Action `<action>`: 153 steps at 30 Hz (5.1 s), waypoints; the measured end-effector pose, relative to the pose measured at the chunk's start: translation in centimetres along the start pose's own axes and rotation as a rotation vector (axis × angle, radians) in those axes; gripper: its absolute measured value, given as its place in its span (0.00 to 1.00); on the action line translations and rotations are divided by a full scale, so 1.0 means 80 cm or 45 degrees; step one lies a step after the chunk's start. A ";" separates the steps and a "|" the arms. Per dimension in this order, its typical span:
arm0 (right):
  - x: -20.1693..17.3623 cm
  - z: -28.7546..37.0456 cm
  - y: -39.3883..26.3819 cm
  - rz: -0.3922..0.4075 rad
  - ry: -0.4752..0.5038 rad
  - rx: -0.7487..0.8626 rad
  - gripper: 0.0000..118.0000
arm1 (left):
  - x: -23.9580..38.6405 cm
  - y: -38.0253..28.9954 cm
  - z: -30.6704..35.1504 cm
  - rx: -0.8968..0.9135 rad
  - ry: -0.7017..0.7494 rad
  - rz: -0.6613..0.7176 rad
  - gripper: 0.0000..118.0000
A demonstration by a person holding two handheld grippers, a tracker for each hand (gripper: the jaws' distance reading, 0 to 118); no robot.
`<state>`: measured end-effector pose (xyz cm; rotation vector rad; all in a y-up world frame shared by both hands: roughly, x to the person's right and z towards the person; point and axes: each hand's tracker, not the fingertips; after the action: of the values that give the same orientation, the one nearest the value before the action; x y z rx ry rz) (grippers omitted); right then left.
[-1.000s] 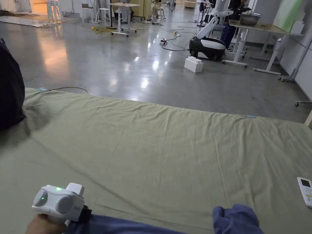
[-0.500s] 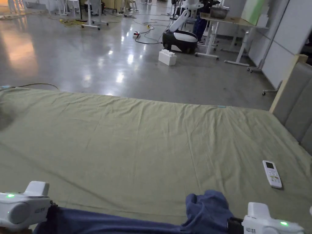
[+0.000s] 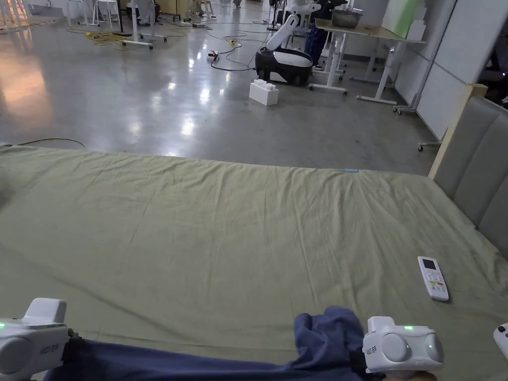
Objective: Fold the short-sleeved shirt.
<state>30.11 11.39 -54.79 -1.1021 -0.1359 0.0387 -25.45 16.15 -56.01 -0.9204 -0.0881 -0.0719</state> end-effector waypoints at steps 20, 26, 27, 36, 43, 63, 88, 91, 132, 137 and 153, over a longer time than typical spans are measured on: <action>0.010 0.156 -0.061 -0.017 0.069 0.343 0.03 | -0.034 -0.028 0.076 0.158 -0.087 0.088 0.03; 0.012 0.223 -0.102 0.032 0.073 0.385 0.03 | -0.042 -0.054 0.134 0.223 -0.108 0.037 0.03; 0.012 0.231 -0.110 0.042 0.070 0.385 0.03 | -0.044 -0.060 0.141 0.226 -0.111 0.030 0.03; 0.007 0.275 -0.212 0.113 0.056 0.319 0.03 | -0.064 -0.143 0.189 0.199 -0.155 -0.014 0.03; -0.008 0.250 -0.284 0.179 0.021 0.143 0.03 | -0.067 -0.227 0.186 0.050 -0.146 -0.037 0.03; -0.023 0.229 -0.301 0.219 -0.206 0.105 0.66 | -0.067 -0.243 0.143 -0.062 -0.008 -0.003 0.55; -0.141 0.328 -0.144 -0.123 -0.161 1.253 0.04 | 0.090 -0.088 0.233 0.885 0.131 0.105 0.03; -0.143 0.329 -0.141 -0.101 -0.178 1.293 0.01 | 0.089 -0.084 0.236 0.878 0.117 0.108 0.00; -0.169 0.292 -0.163 0.097 -0.103 1.088 0.00 | -0.198 -0.254 0.031 -0.122 -1.113 0.925 0.78; -0.177 0.290 -0.163 0.095 -0.089 1.066 0.00 | -0.145 -0.244 0.042 -0.125 -1.125 0.769 0.66; -0.181 0.290 -0.158 0.142 -0.071 1.076 0.00 | -0.138 -0.224 0.080 -0.154 -0.941 0.685 0.08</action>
<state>12.28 24.82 -34.54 -0.2635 -0.0924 0.2075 -38.53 10.73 -39.18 -1.0265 -0.5206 0.7744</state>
